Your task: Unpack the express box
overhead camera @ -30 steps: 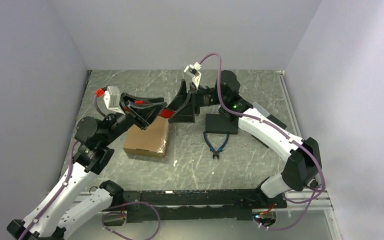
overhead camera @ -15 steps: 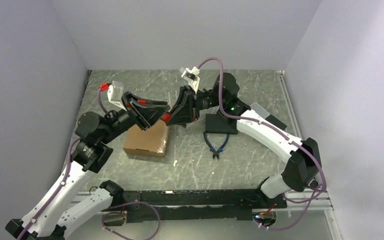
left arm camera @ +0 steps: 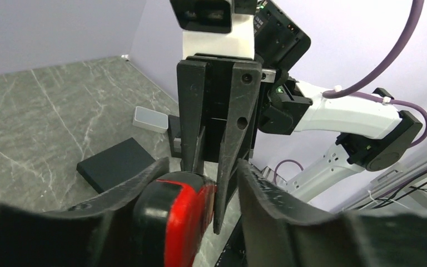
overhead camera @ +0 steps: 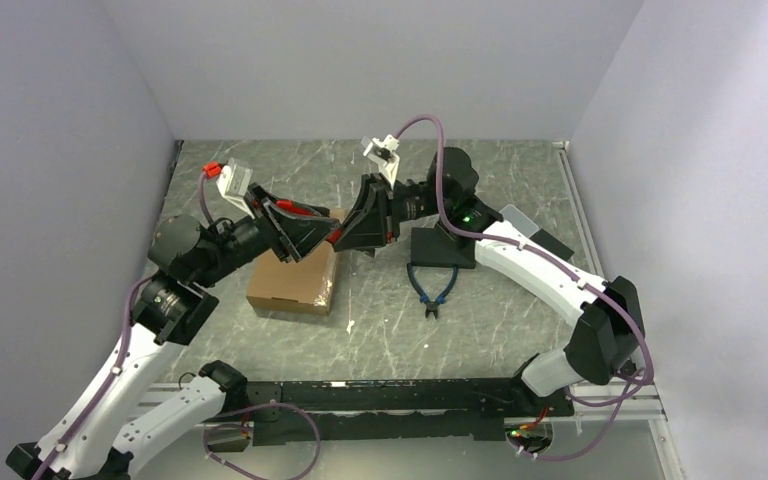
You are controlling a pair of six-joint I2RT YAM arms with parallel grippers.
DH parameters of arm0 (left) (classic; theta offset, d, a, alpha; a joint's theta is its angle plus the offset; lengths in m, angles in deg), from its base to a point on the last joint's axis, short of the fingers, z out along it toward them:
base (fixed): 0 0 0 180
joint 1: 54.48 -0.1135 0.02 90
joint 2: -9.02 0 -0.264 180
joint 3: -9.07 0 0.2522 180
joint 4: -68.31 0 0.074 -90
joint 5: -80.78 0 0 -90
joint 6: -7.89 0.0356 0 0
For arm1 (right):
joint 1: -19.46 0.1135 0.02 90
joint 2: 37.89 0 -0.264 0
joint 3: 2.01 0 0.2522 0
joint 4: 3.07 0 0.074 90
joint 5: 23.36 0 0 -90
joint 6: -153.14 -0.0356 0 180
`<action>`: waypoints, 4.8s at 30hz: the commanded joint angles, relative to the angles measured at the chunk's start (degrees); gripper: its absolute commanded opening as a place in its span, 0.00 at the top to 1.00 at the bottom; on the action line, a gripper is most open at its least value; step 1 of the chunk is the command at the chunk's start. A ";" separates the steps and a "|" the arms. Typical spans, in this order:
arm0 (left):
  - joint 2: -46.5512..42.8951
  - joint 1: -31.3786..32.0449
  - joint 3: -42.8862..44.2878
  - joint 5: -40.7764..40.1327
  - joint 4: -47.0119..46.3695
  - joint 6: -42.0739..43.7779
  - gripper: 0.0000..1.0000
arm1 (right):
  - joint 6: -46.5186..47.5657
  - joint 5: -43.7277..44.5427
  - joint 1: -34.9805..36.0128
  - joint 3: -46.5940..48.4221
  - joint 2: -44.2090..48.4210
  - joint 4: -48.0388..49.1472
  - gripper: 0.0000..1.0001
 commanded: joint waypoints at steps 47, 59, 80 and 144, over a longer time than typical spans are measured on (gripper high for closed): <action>28.15 -1.46 -13.26 -35.04 -43.72 30.51 1.00 | -3.54 43.76 -9.27 -0.24 -16.53 -17.32 0.54; 34.11 -3.50 -13.73 -30.00 -43.78 25.40 1.00 | -5.13 38.94 -8.19 -2.88 -23.36 -7.42 0.51; 40.88 -3.09 -13.01 -27.16 -46.62 27.10 1.00 | -18.65 34.07 -3.33 -9.81 -30.31 9.87 0.49; 45.23 -2.53 -8.44 -31.72 -45.57 29.66 1.00 | -20.61 33.63 -2.68 -11.71 -34.38 11.95 0.82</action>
